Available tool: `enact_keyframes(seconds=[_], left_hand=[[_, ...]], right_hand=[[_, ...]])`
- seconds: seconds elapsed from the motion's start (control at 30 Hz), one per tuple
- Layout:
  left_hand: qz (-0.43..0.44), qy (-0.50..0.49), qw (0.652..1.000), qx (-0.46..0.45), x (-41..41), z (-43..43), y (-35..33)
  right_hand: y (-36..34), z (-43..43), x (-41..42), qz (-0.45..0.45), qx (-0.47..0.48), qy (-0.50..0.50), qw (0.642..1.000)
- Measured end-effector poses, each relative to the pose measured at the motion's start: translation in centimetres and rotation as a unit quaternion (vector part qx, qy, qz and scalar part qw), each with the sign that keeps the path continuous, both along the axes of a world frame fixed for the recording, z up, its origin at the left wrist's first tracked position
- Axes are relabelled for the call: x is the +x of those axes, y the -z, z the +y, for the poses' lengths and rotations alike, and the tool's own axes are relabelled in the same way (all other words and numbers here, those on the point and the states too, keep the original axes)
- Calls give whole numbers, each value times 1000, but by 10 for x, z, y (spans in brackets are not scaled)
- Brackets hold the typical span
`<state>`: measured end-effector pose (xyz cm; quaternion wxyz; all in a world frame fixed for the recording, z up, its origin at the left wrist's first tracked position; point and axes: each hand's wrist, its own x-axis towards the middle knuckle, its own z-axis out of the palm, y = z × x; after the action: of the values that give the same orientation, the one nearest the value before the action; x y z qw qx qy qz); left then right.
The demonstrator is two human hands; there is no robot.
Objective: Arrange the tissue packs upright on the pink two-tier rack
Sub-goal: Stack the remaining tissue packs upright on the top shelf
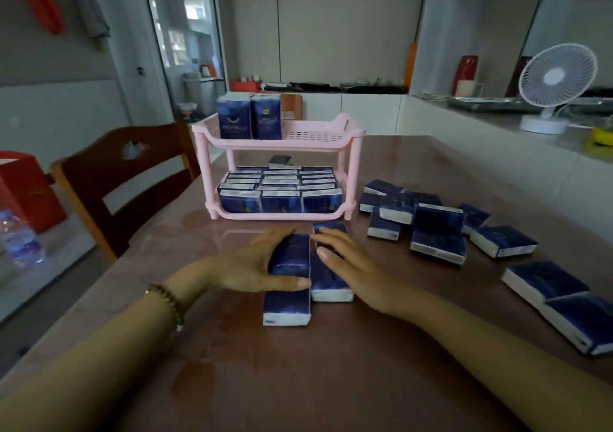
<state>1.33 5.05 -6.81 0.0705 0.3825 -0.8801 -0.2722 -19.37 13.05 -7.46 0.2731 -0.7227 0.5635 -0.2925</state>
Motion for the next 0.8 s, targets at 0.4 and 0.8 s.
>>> enact_keyframes(seconds=[0.4,0.8], left_hand=[[157,-22,987,28,-3,3,9],[287,33,954,74,-7,15,5]], right_hand=[[-6,7,-18,113,-10,36,993],[-13,16,-16,27,55,79,995]])
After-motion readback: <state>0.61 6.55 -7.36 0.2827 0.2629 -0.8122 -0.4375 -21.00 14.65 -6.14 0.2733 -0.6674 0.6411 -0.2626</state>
